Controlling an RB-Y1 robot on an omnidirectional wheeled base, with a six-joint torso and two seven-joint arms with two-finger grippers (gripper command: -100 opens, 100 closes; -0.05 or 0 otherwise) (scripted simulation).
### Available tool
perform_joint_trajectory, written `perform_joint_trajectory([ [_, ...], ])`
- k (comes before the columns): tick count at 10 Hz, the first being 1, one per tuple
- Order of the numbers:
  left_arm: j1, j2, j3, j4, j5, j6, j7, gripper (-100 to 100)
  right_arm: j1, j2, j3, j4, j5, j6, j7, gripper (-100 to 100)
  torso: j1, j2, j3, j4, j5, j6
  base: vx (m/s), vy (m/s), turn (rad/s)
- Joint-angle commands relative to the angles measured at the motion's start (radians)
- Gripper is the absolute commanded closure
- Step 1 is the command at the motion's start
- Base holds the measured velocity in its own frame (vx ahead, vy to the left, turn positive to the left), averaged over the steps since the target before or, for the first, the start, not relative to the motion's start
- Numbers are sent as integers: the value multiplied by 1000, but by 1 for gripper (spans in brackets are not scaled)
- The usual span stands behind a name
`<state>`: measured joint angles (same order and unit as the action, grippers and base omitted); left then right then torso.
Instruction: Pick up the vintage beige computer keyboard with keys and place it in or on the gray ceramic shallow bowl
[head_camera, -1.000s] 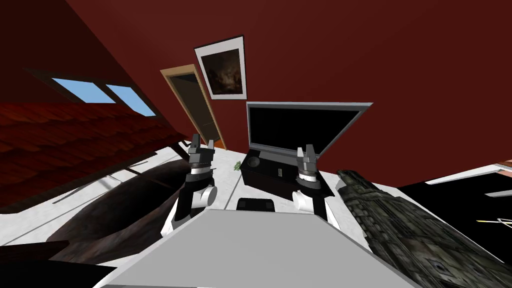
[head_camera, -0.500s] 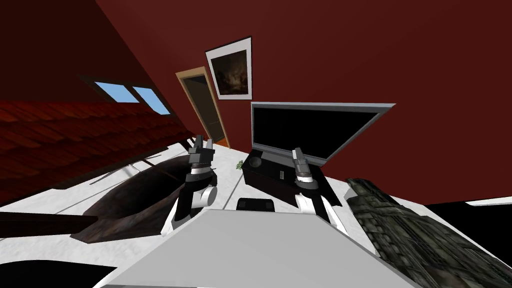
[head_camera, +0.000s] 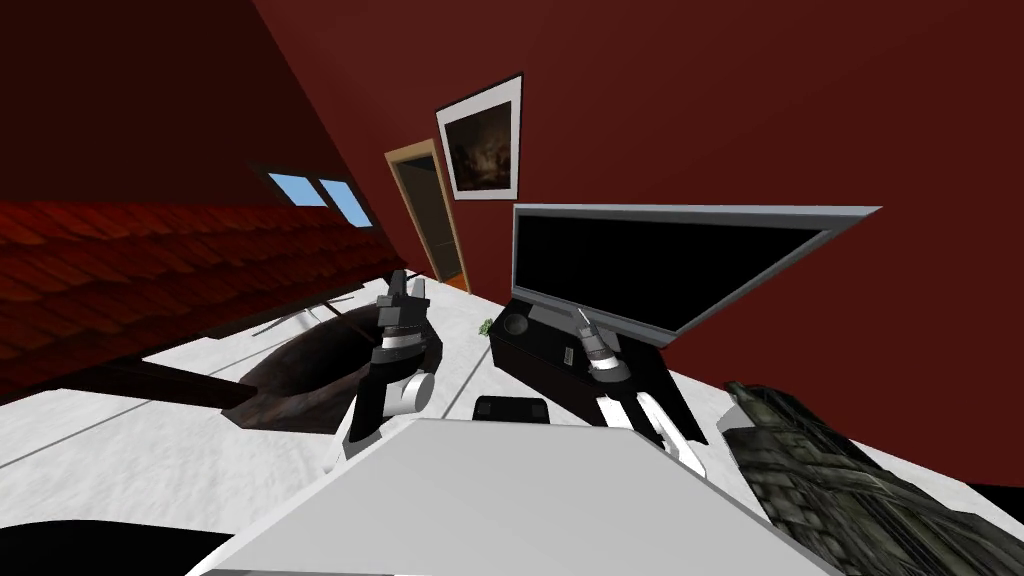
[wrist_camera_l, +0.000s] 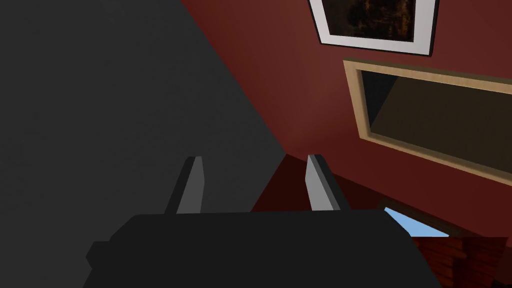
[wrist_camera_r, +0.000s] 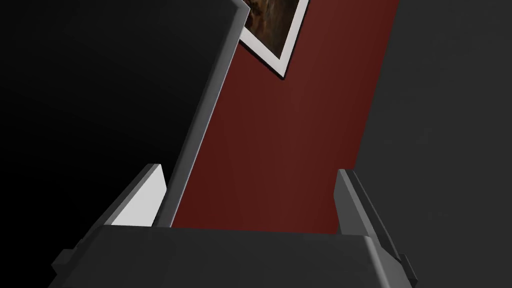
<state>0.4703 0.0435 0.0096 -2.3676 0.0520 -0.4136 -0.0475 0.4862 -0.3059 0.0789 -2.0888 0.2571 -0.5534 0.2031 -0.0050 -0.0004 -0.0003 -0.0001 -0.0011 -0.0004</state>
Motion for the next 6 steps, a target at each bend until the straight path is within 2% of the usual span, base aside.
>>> perform_joint_trajectory([
  [1,0,0,0,0,0,0,0,0,-2,-31,1,10,20,9,4,-100,0,0,0,0,0,0,-3,-60,121],
  [3,0,0,0,0,0,0,0,0,1,-99,21,56,89,25,29,-100,1,-1,-1,0,0,0,3,-54,281],
  [4,0,0,0,0,0,0,0,0,1,-105,21,56,97,25,29,-100,0,-1,0,0,0,0,-12,-57,116],
  [5,0,0,0,0,0,0,0,0,2,-142,34,82,134,34,43,-100,1,0,0,0,0,1,-7,-56,184],
  [6,0,0,0,0,0,0,0,0,2,-174,49,110,164,43,59,-100,1,0,0,0,0,0,-5,-72,377],
])
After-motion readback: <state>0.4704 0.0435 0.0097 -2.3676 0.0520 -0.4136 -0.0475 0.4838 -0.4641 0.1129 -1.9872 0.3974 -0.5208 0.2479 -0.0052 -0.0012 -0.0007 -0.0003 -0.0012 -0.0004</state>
